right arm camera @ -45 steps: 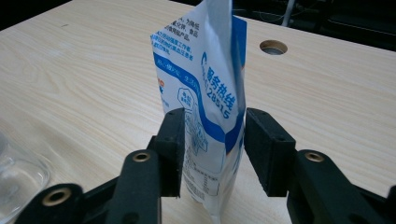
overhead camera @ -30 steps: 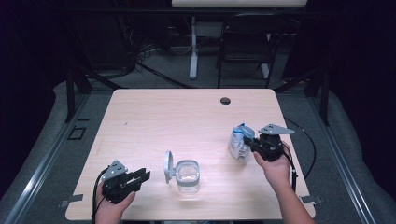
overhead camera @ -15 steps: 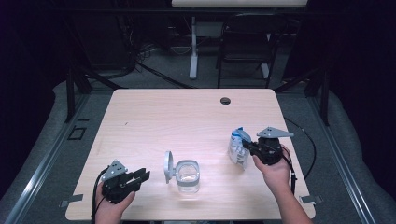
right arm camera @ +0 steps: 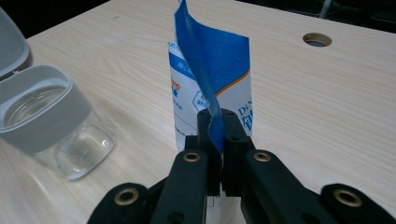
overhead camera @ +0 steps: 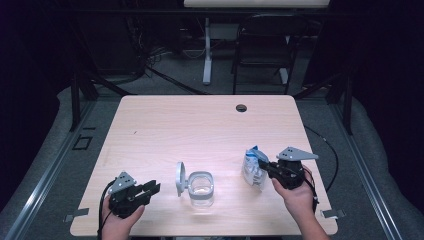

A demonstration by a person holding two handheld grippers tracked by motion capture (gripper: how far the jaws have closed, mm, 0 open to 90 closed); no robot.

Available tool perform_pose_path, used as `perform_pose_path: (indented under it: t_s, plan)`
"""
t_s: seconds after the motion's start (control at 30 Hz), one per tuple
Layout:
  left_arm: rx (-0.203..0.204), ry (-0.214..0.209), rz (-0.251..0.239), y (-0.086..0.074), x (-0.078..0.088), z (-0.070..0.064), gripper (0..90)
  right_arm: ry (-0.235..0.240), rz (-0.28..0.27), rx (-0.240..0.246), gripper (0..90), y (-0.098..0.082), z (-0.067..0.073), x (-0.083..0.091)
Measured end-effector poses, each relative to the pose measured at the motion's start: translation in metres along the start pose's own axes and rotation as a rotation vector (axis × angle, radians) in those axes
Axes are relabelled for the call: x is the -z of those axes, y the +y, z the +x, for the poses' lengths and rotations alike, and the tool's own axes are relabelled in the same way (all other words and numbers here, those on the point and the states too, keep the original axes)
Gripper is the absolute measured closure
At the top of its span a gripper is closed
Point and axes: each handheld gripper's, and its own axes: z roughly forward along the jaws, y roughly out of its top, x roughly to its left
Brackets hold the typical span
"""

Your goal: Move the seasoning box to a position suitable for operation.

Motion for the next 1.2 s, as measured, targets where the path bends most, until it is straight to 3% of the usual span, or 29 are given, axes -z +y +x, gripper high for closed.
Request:
perform_pose_path:
  t_s: [0.6, 0.83, 1.2]
  plan:
    - [-0.003, -0.003, 0.007, 0.000, 0.001, 0.002, 73.0, -0.006, -0.004, 0.050, 85.9, -0.008, 0.004, 0.012]
    - [0.007, 0.002, -0.005, -0.001, -0.001, 0.001, 72.2, -0.017, -0.004, 0.052, 70.1, -0.013, 0.008, 0.010]
    - [0.008, 0.004, -0.005, -0.001, 0.000, 0.001, 71.8, -0.025, -0.009, 0.037, 60.5, -0.020, 0.009, 0.006]
